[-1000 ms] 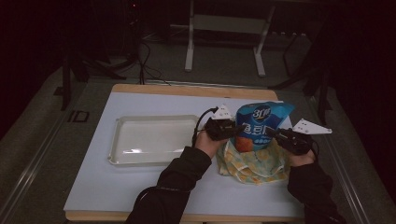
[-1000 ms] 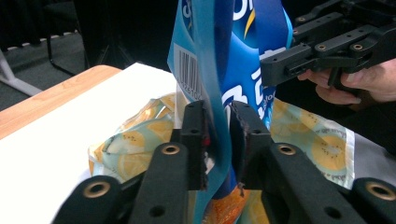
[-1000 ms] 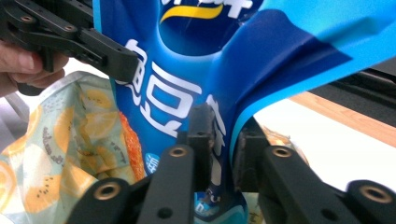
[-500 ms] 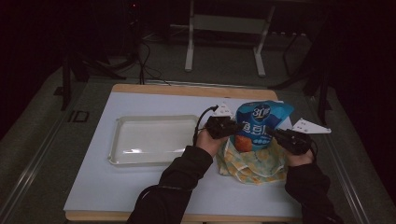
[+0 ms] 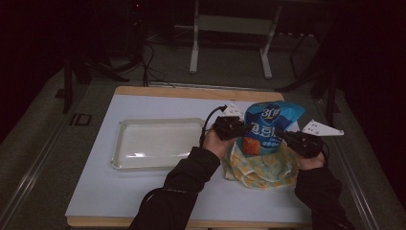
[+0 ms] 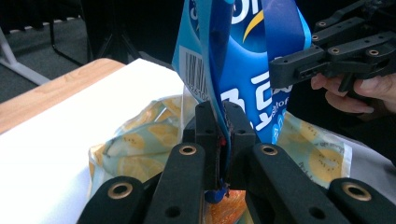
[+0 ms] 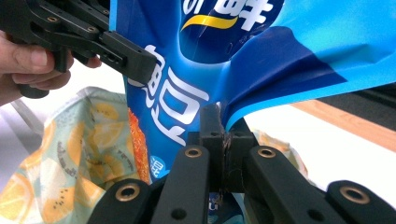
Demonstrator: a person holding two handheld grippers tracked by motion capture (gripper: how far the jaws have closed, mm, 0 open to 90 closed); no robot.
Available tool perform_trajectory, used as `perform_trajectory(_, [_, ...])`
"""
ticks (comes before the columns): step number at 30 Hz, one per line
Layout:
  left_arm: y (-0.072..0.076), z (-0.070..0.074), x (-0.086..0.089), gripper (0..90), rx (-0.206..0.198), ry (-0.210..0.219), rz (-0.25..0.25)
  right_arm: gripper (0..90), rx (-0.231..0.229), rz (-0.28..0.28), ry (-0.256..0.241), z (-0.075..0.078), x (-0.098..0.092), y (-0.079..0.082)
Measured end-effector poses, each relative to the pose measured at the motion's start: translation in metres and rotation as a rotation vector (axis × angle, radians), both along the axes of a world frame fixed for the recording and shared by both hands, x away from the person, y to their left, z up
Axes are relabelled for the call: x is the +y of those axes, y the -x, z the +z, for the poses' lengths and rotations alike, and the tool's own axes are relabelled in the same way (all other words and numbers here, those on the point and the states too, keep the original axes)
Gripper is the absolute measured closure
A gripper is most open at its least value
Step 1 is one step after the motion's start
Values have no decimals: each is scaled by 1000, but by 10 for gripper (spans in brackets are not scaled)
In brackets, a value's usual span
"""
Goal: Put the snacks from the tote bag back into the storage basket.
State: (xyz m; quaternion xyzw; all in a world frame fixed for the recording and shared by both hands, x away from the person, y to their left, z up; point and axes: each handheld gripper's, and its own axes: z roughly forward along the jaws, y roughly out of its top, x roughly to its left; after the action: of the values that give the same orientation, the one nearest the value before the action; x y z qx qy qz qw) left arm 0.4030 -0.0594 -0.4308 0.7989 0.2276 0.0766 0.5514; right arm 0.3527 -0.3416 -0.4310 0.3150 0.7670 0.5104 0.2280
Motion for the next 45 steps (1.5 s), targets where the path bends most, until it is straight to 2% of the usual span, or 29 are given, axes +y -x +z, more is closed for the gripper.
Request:
perform_trajectory(1, [0,0,0,880,0,0,0,892,0,0,0,0,0,0])
perform_trajectory(2, [1,8,-1,881,-9,-1,1,892,-9,-3,-6,6,-1,2])
perform_trajectory(9, [2,20,-3,881,-18,-10,1,892,-11,-15,-17,18,-1,3])
perform_trajectory(20, [2,44,1,882,-34,0,2,893,-39,-23,-20,42,2,6])
perform_trajectory(26, [2,54,2,882,-39,2,2,893,-46,-25,-20,51,3,6])
perform_trajectory(28, [2,62,3,882,-42,9,2,893,-52,-26,-16,59,4,6])
perform_trajectory(30, [2,64,4,883,-42,16,3,893,-55,-26,-15,61,5,7])
perform_trajectory(34, [3,76,6,883,-56,20,6,893,-76,-27,-15,76,7,7])
perform_trajectory(40, [5,94,13,884,-85,22,20,893,-97,-25,-26,90,12,6])
perform_trajectory(43, [5,96,15,884,-86,24,22,894,-100,-23,-28,92,14,6])
perform_trajectory(45, [7,103,21,884,-98,26,33,894,-109,-12,-31,100,19,4])
